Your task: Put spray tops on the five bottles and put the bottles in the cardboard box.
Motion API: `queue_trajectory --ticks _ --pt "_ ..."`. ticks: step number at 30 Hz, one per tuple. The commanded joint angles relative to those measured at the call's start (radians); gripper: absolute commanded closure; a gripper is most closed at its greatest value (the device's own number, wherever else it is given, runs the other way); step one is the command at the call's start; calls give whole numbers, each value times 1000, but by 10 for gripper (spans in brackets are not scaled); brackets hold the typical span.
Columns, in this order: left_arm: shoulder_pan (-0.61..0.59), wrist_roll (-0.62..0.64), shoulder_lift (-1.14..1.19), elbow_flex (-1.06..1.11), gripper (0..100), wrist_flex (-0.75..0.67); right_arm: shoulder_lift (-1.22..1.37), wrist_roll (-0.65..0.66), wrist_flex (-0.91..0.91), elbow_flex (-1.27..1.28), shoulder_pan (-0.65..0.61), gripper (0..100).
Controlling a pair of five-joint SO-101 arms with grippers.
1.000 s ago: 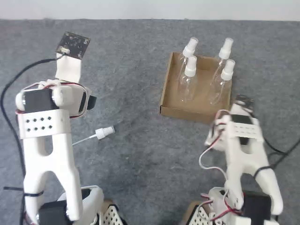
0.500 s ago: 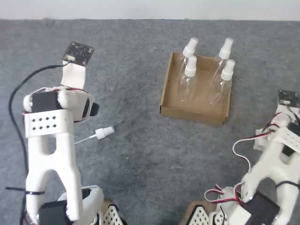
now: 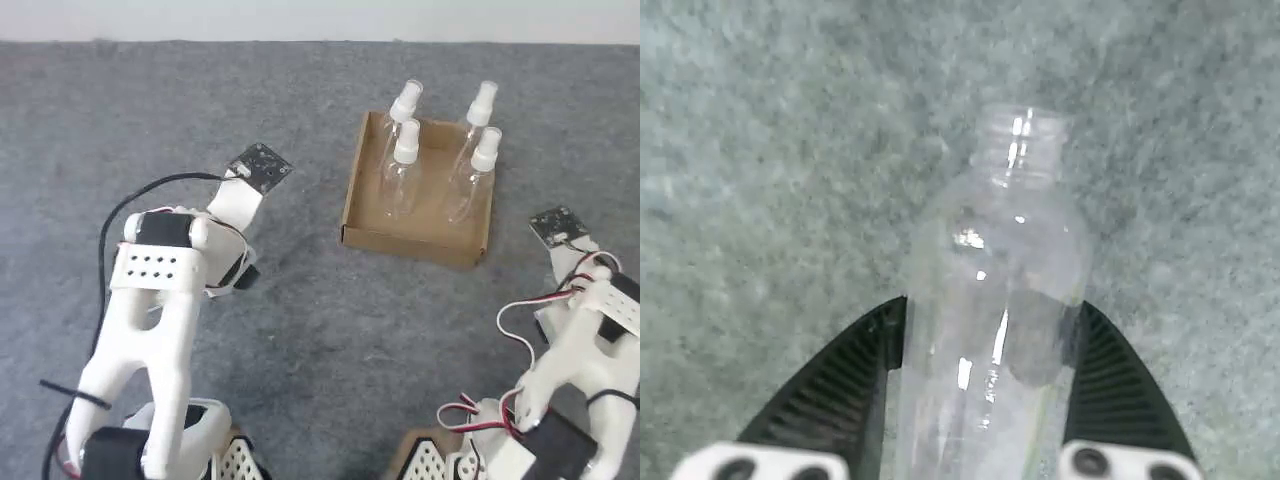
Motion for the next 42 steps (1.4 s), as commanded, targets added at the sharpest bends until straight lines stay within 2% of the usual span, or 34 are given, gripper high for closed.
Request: queue_trajectory --ticks 1,8,15,23,26,31,37,42 --pt "-3 -44 32 -4 800 -43 -8 14 -41 -3 48 846" --pt "-9 -61 244 -58 801 -91 -8 12 -33 2 65 846" --pt "-106 -124 370 -107 802 -110 -8 12 -33 2 81 846" --pt "-101 -135 470 -108 802 -219 -8 11 -35 3 82 850" --pt "-103 -135 522 -108 842 -239 -8 11 -33 3 82 849" --pt "-103 -126 537 -108 976 -238 -8 12 -35 12 82 847" --pt "-100 26 364 -137 991 -173 -8 -35 -31 12 82 840" --pt "-18 259 114 -147 991 -61 -8 -71 -33 11 81 745"
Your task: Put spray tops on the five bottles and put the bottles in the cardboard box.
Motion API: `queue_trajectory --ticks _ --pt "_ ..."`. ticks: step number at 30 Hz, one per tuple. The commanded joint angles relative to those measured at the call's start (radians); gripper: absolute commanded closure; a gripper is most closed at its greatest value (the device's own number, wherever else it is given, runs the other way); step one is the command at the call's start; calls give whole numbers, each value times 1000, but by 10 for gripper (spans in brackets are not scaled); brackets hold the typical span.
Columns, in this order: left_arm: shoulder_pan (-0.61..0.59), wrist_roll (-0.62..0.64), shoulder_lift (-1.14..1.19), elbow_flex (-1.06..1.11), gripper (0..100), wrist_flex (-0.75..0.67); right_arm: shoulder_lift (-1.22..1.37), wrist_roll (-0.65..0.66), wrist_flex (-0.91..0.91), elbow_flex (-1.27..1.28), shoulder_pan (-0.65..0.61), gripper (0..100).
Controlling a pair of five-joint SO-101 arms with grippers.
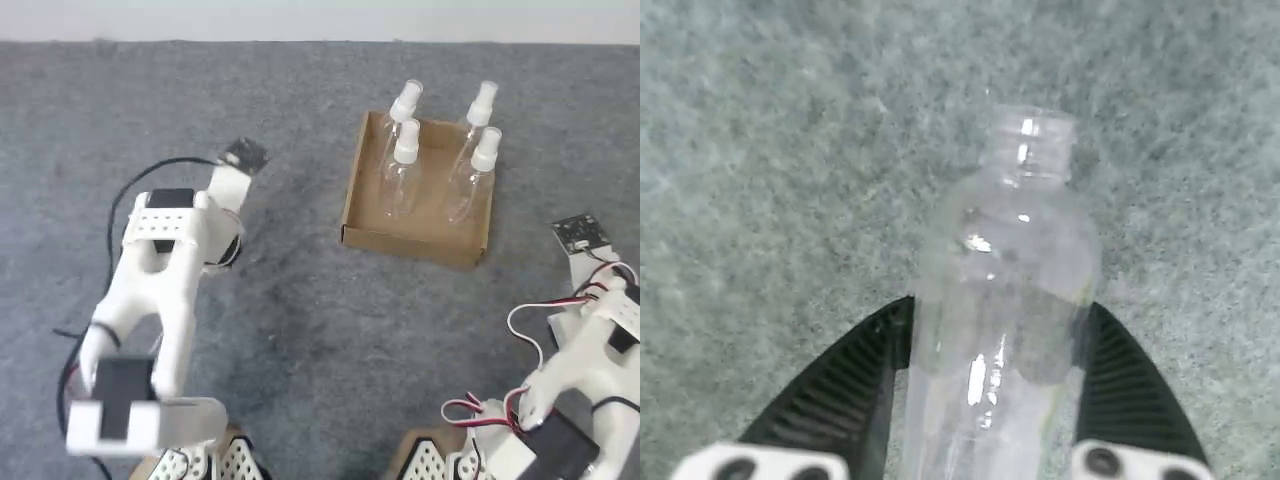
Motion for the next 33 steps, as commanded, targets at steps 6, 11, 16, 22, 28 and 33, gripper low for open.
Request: queue_trajectory --ticks 6,11,16,22,28,33 --pt "226 348 -417 33 989 98 -10 -29 -7 -28 2 693" --pt "256 396 -462 99 988 12 -8 -29 8 -84 1 693" --pt "216 397 -463 143 988 -44 45 -25 122 -207 -74 693" --pt "213 397 -465 282 988 -155 249 -23 234 -422 -99 696" --pt "213 394 -465 303 988 -167 398 -23 226 -459 -96 787" --pt "213 396 -460 305 988 -167 410 -26 226 -459 -96 864"
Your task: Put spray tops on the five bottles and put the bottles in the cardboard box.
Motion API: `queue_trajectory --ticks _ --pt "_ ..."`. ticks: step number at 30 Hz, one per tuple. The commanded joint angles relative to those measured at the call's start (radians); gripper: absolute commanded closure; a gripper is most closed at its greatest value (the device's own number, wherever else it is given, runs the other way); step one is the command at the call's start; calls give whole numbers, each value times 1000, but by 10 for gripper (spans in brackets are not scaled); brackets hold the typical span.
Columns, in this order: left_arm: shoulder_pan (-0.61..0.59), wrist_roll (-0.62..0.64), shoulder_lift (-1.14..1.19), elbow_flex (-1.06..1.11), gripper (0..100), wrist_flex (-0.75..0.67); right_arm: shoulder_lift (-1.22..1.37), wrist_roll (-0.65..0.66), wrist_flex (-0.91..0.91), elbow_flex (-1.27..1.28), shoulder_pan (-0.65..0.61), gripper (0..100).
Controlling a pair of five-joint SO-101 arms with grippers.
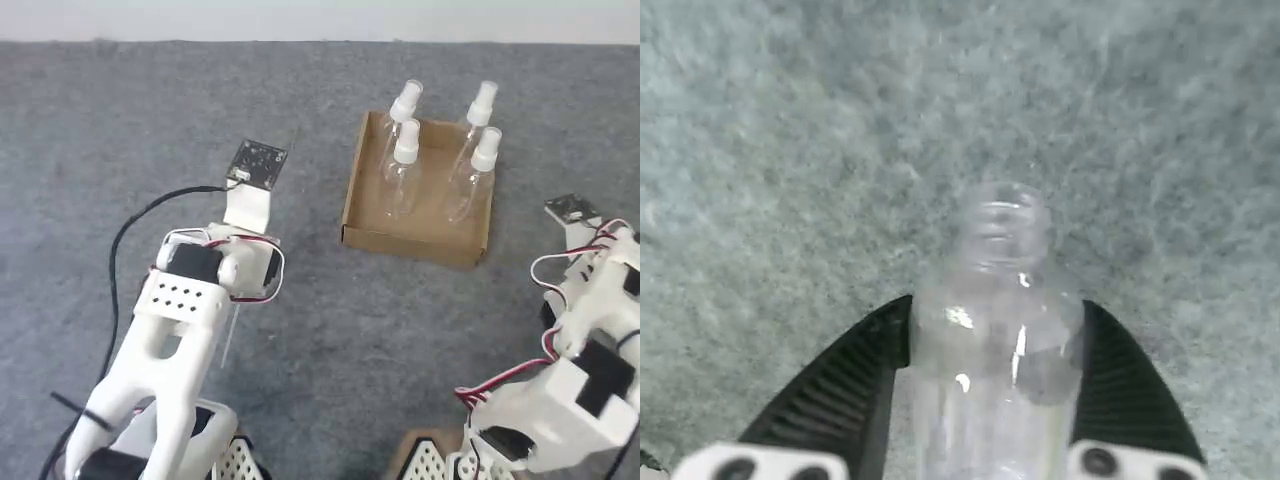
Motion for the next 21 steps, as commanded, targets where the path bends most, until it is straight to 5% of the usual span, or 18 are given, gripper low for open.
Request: queue_trajectory --ticks 1,13,21 --pt "-5 8 -41 -5 988 -20 -15 -8 7 -57 -8 879" --pt "-5 3 -121 -104 988 -11 -355 -130 150 -109 -113 940" --pt "-6 3 -394 -371 989 199 -834 -376 188 32 -479 947"
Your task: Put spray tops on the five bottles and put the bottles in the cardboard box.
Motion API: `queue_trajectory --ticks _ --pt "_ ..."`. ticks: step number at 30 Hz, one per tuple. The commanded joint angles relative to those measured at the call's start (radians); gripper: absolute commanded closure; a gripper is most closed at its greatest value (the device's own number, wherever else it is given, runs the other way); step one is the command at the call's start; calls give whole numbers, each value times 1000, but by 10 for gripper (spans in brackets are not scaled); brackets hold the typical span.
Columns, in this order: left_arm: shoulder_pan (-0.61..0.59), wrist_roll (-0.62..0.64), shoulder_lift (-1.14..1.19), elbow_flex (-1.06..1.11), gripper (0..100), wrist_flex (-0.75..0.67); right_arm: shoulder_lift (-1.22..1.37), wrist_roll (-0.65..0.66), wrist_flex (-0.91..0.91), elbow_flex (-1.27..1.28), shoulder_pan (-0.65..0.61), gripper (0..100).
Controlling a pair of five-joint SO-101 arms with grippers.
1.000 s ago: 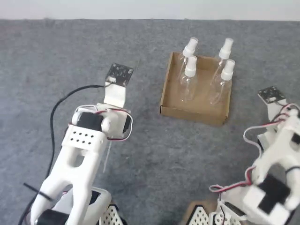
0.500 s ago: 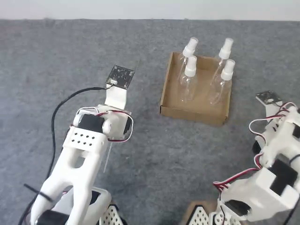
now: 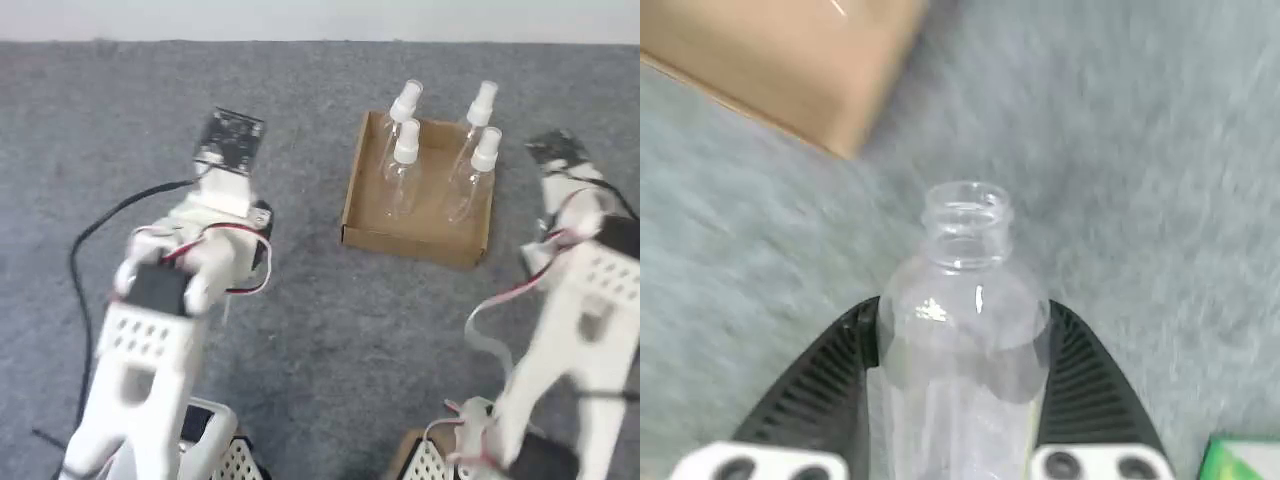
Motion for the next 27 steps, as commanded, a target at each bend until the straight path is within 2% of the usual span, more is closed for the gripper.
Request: queue_trajectory --ticks 1,3,9,15,19,27 --pt "-6 3 -127 -186 989 101 -246 -137 10 34 -226 965" --pt "-8 3 -149 -277 989 146 -321 -215 10 60 -372 997" --pt "-97 14 -130 -547 989 216 -343 -384 -15 75 -754 988" --pt "-110 176 -133 -639 989 204 -295 -488 -251 184 -1044 989" --pt "-115 259 -133 -639 989 130 -295 -559 -424 310 -1136 989" --pt "-109 301 -132 -591 989 95 -295 -566 -575 436 -1153 986"
